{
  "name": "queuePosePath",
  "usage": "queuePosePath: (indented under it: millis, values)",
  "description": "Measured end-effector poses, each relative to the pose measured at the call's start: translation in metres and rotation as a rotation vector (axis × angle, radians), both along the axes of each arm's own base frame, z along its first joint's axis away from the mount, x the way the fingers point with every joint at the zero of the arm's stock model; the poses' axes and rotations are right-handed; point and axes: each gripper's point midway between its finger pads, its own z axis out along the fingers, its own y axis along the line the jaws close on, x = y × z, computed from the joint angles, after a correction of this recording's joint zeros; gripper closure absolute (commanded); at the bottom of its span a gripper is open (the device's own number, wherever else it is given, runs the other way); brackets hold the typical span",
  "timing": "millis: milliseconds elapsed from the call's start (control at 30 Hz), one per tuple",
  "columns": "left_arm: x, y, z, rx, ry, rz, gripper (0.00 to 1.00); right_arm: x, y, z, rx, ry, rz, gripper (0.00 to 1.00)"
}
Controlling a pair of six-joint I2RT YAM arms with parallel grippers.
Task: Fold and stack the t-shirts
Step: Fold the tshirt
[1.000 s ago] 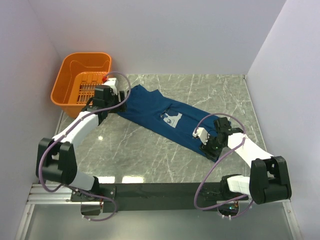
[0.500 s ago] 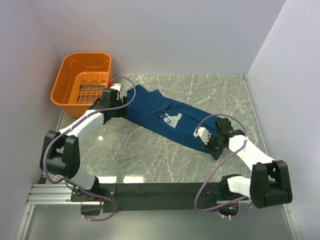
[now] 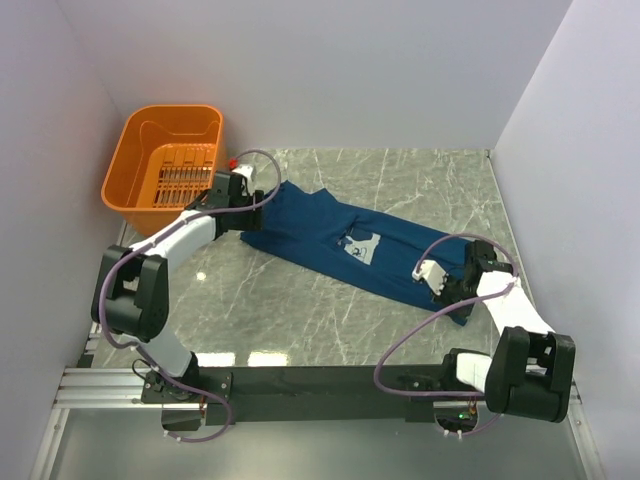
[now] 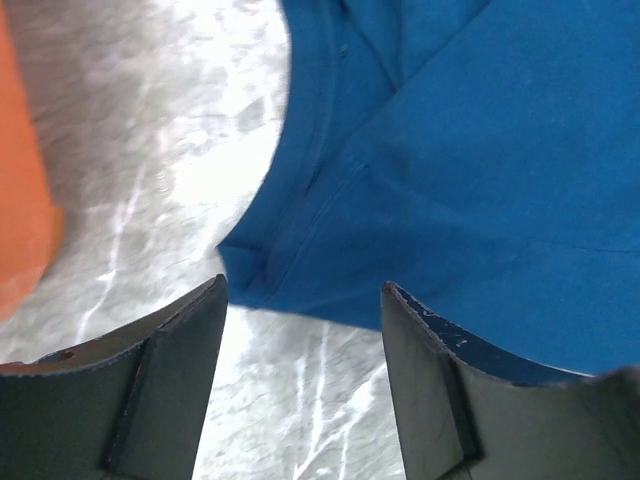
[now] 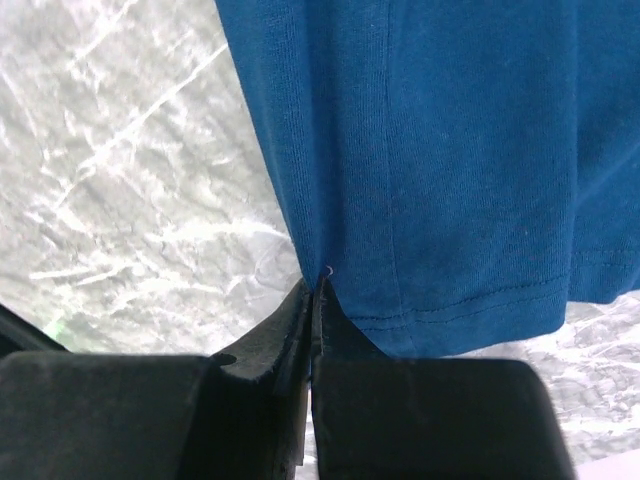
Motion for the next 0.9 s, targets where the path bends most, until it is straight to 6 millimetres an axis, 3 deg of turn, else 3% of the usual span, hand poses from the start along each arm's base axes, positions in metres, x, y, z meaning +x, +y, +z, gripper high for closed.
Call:
queuePosePath:
  millis: [233, 433, 700, 900]
  values:
    - [0.009, -0.019, -0.02, -0.009, 0.056, -0.063, 0.44, -0.005, -0.004, -0.004, 0.011, 0.029, 0.021, 0.98]
    - [0.012, -0.021, -0.047, 0.017, 0.131, -0.064, 0.47, -0.002, -0.005, -0.003, 0.019, 0.032, 0.019, 0.98]
    - [0.01, -0.013, -0.051, 0.058, 0.148, -0.04, 0.48, -0.003, -0.004, -0.005, 0.032, 0.048, 0.019, 0.98]
    - [0.008, -0.008, -0.053, 0.09, 0.154, -0.031, 0.65, -0.003, -0.004, -0.004, 0.037, 0.047, 0.013, 0.98]
